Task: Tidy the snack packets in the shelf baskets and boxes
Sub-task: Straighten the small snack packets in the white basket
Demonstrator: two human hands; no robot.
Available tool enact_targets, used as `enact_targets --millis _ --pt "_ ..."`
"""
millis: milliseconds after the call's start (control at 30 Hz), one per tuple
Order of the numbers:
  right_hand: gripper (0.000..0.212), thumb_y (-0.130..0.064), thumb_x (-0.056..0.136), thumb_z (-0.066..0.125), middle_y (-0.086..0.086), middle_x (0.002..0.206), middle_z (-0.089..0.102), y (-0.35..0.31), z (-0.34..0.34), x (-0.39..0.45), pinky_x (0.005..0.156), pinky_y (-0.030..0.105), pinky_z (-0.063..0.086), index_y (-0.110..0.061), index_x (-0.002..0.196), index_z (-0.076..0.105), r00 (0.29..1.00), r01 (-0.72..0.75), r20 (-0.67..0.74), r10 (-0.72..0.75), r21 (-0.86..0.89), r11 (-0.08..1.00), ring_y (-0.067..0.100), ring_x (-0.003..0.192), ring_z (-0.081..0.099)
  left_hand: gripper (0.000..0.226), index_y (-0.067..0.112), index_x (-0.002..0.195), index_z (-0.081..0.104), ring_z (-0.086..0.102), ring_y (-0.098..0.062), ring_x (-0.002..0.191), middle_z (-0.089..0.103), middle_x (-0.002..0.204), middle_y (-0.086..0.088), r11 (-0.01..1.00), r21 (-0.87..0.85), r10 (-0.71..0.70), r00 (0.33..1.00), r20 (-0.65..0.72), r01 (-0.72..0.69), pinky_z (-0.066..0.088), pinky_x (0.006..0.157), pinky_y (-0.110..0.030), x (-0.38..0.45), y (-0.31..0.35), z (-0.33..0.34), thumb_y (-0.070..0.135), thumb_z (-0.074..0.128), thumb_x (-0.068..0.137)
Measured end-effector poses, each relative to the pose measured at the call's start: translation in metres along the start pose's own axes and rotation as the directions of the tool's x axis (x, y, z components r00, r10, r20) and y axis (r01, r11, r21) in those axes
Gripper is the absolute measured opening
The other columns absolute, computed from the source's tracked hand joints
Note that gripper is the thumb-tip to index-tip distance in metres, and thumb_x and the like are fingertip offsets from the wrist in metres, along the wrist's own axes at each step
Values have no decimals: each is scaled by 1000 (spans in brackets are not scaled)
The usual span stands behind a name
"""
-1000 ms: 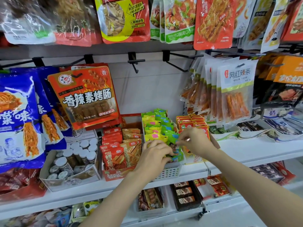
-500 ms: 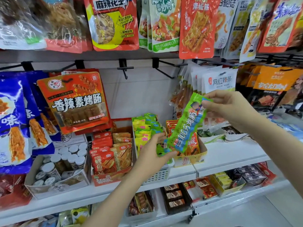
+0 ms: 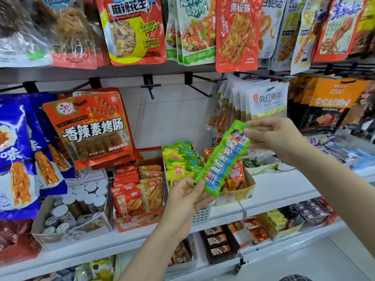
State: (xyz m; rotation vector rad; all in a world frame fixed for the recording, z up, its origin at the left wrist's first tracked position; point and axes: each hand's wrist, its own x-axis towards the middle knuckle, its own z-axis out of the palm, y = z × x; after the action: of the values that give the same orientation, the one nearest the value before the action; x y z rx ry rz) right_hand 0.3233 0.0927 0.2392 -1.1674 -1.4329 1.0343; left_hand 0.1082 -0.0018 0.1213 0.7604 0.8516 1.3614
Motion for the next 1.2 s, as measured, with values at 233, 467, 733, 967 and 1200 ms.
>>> enact_targets --millis 233,467,733,967,1200 --pt "11 -1 89 63 -4 72 71 7 16 -2 65 23 58 -11 90 67 998 31 53 -44 214 976 12 69 69 42 2 124 51 56 -41 123 53 136 -30 777 -518 -222 926 306 358 58 88 -41 -6 5 2 30 60 94" --pt "24 -29 93 56 9 97 73 12 14 -4 74 31 59 -13 104 69 978 -57 209 15 197 979 21 93 71 28 12 97 77 71 -17 98 72 114 -14 987 -128 -82 989 126 98 58 77 -21 -10 2 3 4 75 70" --pt "48 -10 72 74 15 107 73 25 11 -7 72 31 60 -22 118 67 962 -112 263 68 157 981 28 95 72 43 16 109 69 72 -16 98 76 103 -3 974 164 160 987 10 -159 56 74 -23 -11 -9 0 -10 75 75" --pt "50 -4 77 72 10 111 70 22 11 -5 73 37 61 -23 123 65 974 -110 218 66 201 973 29 95 72 47 14 118 54 67 -30 104 70 116 -14 995 -51 89 995 41 -86 58 80 -37 -9 -7 2 12 79 79" --pt "20 -14 79 71 17 107 70 19 5 -8 89 38 57 -18 98 73 942 -5 329 -67 214 977 29 100 69 55 8 136 49 70 -25 91 60 128 -27 807 -452 -279 920 277 381 60 74 -31 -5 6 2 45 55 96"
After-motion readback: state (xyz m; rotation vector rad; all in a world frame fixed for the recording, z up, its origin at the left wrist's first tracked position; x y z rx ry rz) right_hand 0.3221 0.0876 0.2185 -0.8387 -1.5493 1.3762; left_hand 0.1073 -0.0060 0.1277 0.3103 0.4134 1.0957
